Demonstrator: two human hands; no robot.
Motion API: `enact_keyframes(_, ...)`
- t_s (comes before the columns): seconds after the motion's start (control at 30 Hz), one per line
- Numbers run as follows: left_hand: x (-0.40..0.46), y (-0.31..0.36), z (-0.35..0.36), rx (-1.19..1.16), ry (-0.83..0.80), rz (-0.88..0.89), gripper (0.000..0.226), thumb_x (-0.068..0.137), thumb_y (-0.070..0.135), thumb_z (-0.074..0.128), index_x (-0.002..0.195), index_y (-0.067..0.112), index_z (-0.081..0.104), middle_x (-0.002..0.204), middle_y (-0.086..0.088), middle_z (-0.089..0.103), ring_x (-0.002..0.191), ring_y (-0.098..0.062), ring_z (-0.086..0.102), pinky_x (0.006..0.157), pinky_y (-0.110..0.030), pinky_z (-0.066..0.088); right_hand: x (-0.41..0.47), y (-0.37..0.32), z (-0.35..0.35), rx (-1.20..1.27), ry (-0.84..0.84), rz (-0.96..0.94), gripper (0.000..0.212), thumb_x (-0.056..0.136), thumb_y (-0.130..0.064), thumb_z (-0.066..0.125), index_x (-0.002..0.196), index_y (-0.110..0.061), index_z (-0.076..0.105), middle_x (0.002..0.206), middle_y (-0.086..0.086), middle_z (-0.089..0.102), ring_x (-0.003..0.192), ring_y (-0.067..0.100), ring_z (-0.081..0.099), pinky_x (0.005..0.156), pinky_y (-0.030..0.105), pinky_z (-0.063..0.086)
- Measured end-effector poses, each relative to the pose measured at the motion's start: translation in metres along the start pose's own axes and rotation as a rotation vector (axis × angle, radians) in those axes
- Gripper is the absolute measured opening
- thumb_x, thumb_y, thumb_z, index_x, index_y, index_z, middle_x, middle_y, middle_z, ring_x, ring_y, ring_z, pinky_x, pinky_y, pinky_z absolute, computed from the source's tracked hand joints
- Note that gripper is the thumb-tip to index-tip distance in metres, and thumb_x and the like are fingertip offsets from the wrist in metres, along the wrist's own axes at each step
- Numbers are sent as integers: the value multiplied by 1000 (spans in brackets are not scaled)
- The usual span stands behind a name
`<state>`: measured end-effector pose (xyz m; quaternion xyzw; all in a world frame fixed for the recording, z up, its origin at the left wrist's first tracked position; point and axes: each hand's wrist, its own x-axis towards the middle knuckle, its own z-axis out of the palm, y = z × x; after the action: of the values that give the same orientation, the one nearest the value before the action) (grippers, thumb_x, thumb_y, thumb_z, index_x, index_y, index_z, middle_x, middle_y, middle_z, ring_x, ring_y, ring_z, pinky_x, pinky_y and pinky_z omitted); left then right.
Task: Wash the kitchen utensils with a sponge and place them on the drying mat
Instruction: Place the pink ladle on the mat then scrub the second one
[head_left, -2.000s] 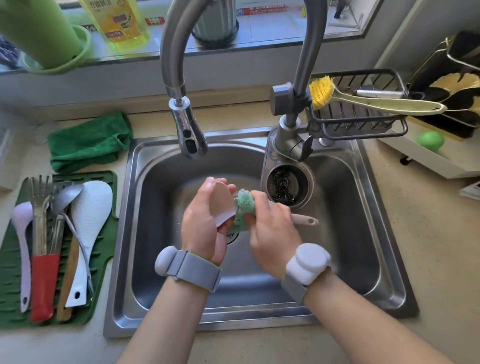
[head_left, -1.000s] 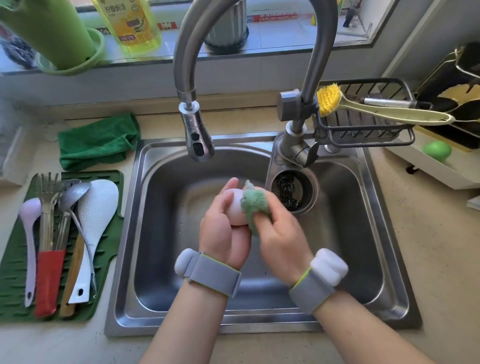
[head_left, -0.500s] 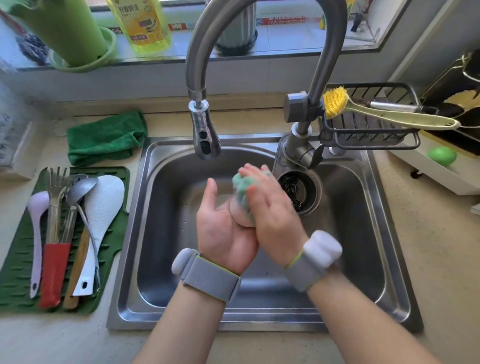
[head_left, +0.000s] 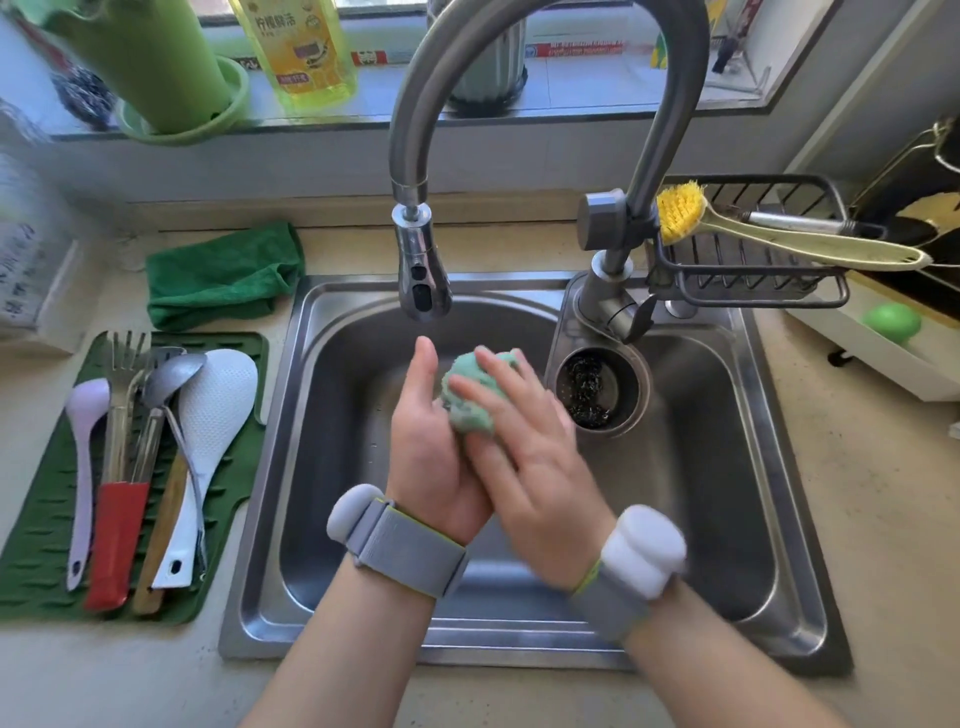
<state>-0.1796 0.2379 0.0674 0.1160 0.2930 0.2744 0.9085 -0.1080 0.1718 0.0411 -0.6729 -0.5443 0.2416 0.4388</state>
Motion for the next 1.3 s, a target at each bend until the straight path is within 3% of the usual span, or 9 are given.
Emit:
enact_keyframes(0.13, -5, -2, 2, -20, -57, 36, 84, 91, 60, 38, 145, -3, 32, 147, -19, 40, 140, -29, 33, 121, -44, 15, 23, -6, -12, 199, 119, 187, 44, 96, -39, 32, 136, -27, 47, 148, -11, 38, 141, 4, 20, 115, 45, 20)
enact_keyframes(0.23, -3, 5, -1, -45, 16, 60, 83, 89, 62, 35, 141, -2, 40, 141, -17, 48, 136, -29, 42, 118, -44, 24, -7, -21, 1, 10, 57, -24, 42, 97, -31, 35, 137, -26, 45, 153, -6, 30, 144, 11, 15, 114, 49, 18)
enact_keyframes(0.4, 2, 5, -2, -109, 113, 124, 50, 89, 50, 45, 118, 12, 57, 140, -17, 52, 124, -27, 55, 103, -42, 44, 9, -2, -10, 52, 171, 76, 39, 95, -35, 40, 133, -32, 49, 143, -12, 46, 139, 6, 30, 108, 53, 28)
enact_keyframes(0.53, 4, 2, -3, -31, 193, 170, 23, 94, 29, 47, 107, 14, 59, 127, -13, 62, 121, -26, 57, 108, -42, 41, 0, 3, -3, 105, 239, 125, 32, 92, -33, 52, 122, -28, 61, 124, -11, 62, 119, 8, 54, 96, 46, 44)
enact_keyframes(0.67, 6, 11, -7, -48, 242, 216, 22, 99, 16, 42, 109, 8, 61, 126, -15, 64, 118, -25, 61, 107, -40, 41, -5, 15, -5, 123, 205, 295, 23, 87, -40, 57, 107, -31, 64, 95, -11, 70, 90, 9, 64, 81, 37, 51)
enact_keyframes(0.8, 4, 17, -10, -37, 231, 214, 23, 99, 14, 42, 111, 7, 61, 122, -16, 67, 114, -25, 64, 108, -41, 39, -7, 38, -11, -43, 92, 348, 23, 85, -48, 51, 104, -40, 60, 91, -13, 69, 88, 15, 64, 85, 44, 48)
enact_keyframes(0.97, 3, 16, -7, -186, 195, 236, 22, 99, 14, 41, 109, 7, 59, 114, -15, 70, 112, -27, 65, 99, -40, 47, 3, 9, 0, -74, 146, 194, 27, 92, -48, 40, 104, -36, 61, 89, -22, 59, 93, 9, 57, 88, 40, 37)
enact_keyframes(1.1, 3, 22, -12, -208, 209, 312, 22, 98, 13, 42, 108, 7, 60, 113, -15, 70, 111, -28, 66, 102, -43, 45, -2, 45, -14, -323, 44, 354, 46, 87, -58, 27, 90, -29, 62, 84, -19, 56, 104, 12, 51, 89, 35, 23)
enact_keyframes(1.3, 5, 13, -10, -325, 201, 274, 18, 96, 12, 44, 101, 6, 61, 103, -14, 71, 96, -27, 71, 90, -46, 54, -5, -9, 11, -257, 145, 163, 47, 97, -47, 20, 129, -33, 51, 127, -20, 54, 123, 1, 42, 107, 40, 16)
